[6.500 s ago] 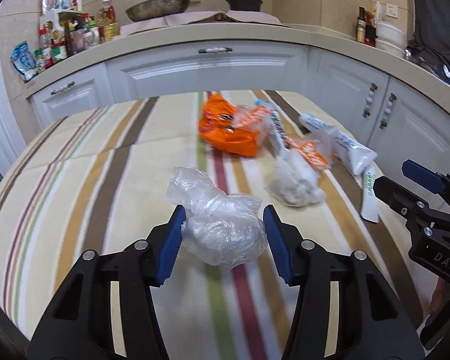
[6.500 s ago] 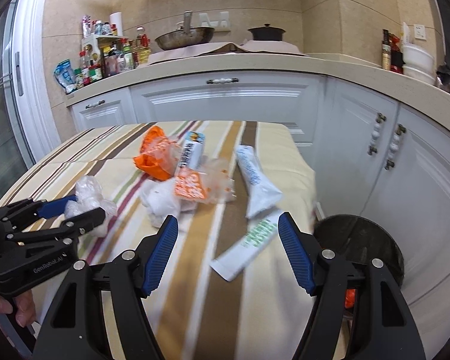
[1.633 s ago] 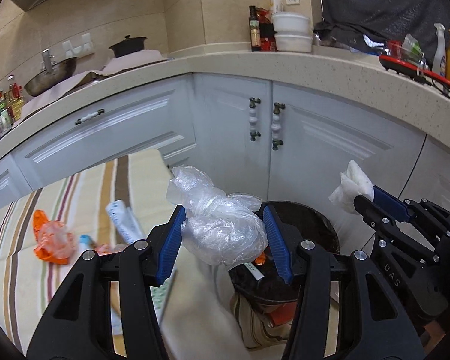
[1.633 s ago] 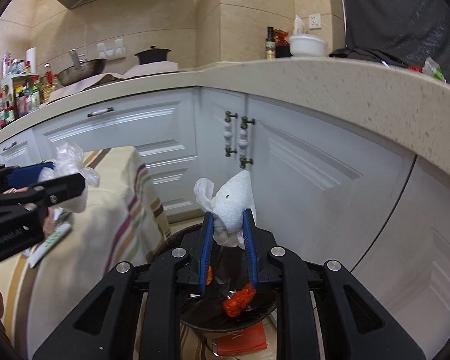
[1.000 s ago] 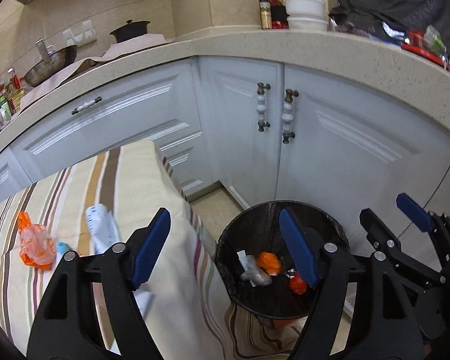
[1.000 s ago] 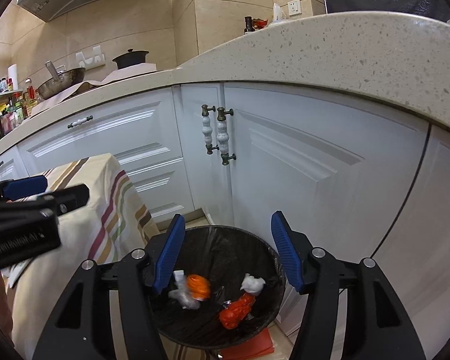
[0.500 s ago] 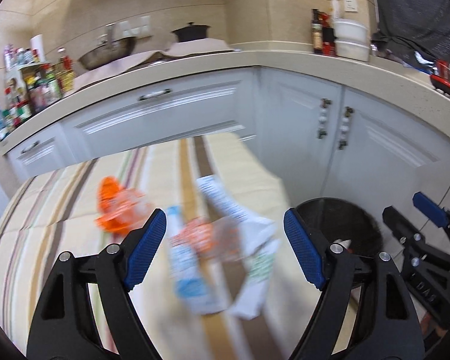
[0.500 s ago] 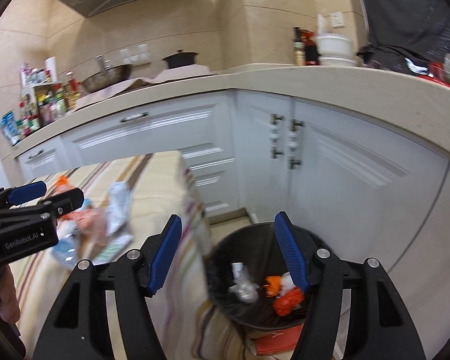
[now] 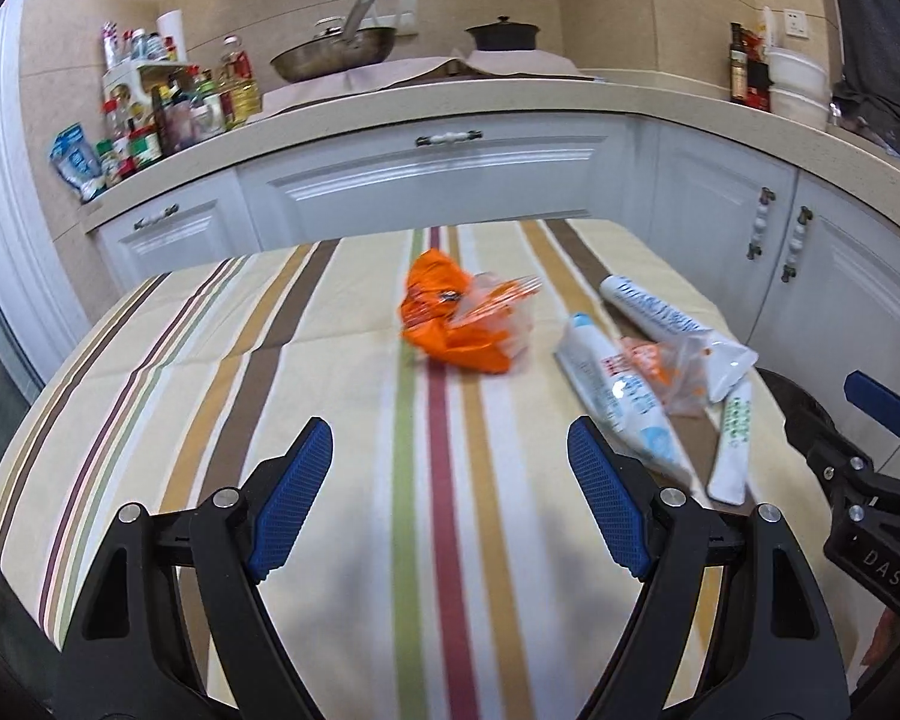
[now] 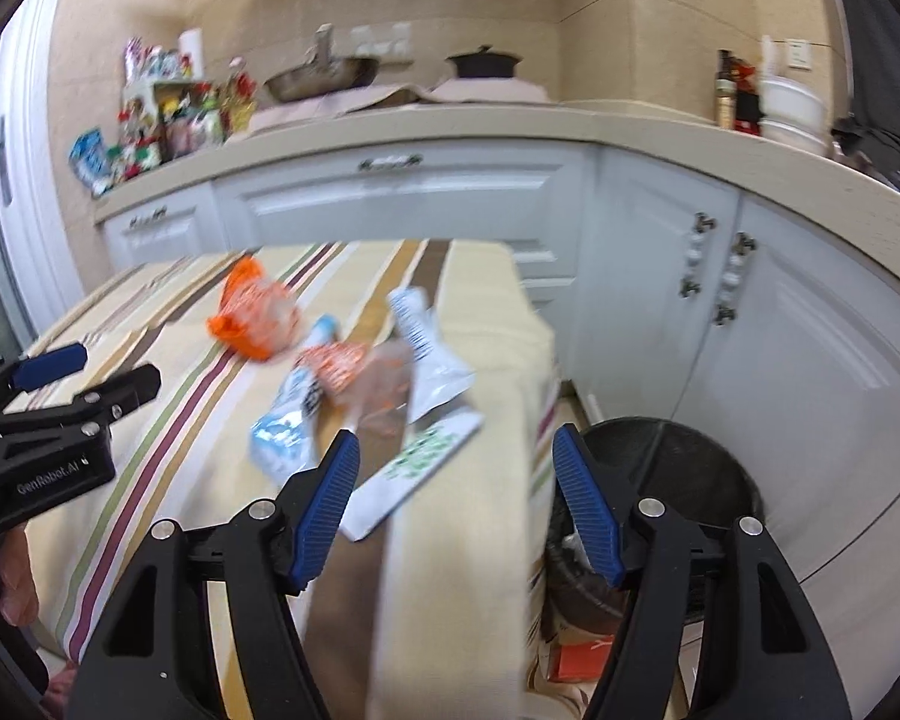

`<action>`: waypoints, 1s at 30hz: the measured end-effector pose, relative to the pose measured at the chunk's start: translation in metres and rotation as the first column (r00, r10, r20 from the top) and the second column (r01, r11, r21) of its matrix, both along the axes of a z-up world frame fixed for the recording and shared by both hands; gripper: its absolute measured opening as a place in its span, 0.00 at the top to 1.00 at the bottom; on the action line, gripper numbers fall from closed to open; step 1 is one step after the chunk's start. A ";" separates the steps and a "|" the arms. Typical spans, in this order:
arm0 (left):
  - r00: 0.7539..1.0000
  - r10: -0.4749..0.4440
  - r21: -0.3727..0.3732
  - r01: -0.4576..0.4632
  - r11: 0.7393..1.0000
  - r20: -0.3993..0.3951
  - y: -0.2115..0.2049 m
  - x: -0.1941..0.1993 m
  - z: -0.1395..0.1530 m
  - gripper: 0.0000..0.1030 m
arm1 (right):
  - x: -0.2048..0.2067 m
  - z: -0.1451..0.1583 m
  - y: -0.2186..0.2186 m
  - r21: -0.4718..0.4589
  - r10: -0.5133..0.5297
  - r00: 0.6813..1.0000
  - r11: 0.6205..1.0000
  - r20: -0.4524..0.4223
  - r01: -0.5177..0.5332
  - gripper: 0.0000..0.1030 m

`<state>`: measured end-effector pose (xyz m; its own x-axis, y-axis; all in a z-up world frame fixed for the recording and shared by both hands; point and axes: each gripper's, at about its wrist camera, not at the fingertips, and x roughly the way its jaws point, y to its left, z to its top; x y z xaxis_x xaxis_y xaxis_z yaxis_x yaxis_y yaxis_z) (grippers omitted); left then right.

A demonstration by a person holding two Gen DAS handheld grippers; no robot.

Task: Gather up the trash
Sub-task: 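Return both grippers to the table above the toothpaste tubes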

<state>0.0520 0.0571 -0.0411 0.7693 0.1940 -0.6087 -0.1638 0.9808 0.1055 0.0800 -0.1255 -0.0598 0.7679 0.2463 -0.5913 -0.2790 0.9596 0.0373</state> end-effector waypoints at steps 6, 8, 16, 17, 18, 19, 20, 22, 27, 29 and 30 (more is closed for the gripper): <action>0.999 0.037 -0.024 -0.037 0.999 -0.002 0.025 -0.008 -0.004 0.24 | 0.005 -0.014 0.025 -0.073 0.020 0.997 0.997 -0.072 -0.025 0.36; 0.999 0.049 -0.032 -0.049 0.998 -0.006 0.033 -0.008 -0.007 0.24 | 0.010 -0.019 0.030 -0.099 0.015 0.995 0.995 -0.100 -0.025 0.36; 0.997 0.068 -0.057 -0.069 0.996 -0.020 0.046 -0.009 -0.012 0.24 | 0.021 -0.030 0.034 -0.134 0.005 0.985 0.991 -0.175 -0.028 0.34; 0.998 0.066 -0.058 -0.067 0.996 -0.019 0.046 -0.009 -0.012 0.24 | 0.020 -0.030 0.032 -0.143 -0.003 0.985 0.989 -0.171 -0.022 0.34; 0.998 0.063 -0.058 -0.064 0.996 -0.019 0.046 -0.009 -0.012 0.24 | 0.020 -0.031 0.030 -0.145 -0.008 0.986 0.989 -0.169 -0.017 0.34; 0.998 0.058 -0.056 -0.059 0.997 -0.019 0.044 -0.009 -0.012 0.24 | 0.020 -0.031 0.026 -0.144 -0.020 0.985 0.990 -0.169 -0.004 0.34; 0.998 0.054 -0.055 -0.055 0.997 -0.019 0.043 -0.009 -0.012 0.24 | 0.020 -0.031 0.021 -0.143 -0.033 0.985 0.990 -0.171 0.008 0.34; 0.999 0.046 -0.055 -0.047 0.997 -0.023 0.039 -0.008 -0.013 0.24 | 0.020 -0.031 0.015 -0.142 -0.049 0.984 0.990 -0.171 0.024 0.34; 0.999 0.018 -0.050 -0.020 0.999 -0.039 0.027 -0.005 -0.017 0.24 | 0.018 -0.028 0.011 -0.121 -0.031 0.987 0.993 -0.155 0.013 0.36; 0.999 0.008 -0.052 -0.010 0.999 -0.043 0.023 -0.004 -0.018 0.24 | 0.020 -0.029 0.014 -0.113 -0.007 0.986 0.994 -0.165 -0.012 0.45; 0.999 0.001 -0.053 -0.003 0.999 -0.044 0.020 -0.003 -0.018 0.24 | 0.021 -0.029 0.014 -0.108 0.001 0.985 0.994 -0.171 -0.020 0.46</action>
<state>0.0486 0.0771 -0.0593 0.7412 0.1619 -0.6514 -0.1619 0.9849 0.0606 0.1013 -0.1114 -0.0891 0.6516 0.1808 -0.7367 -0.2873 0.9577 -0.0190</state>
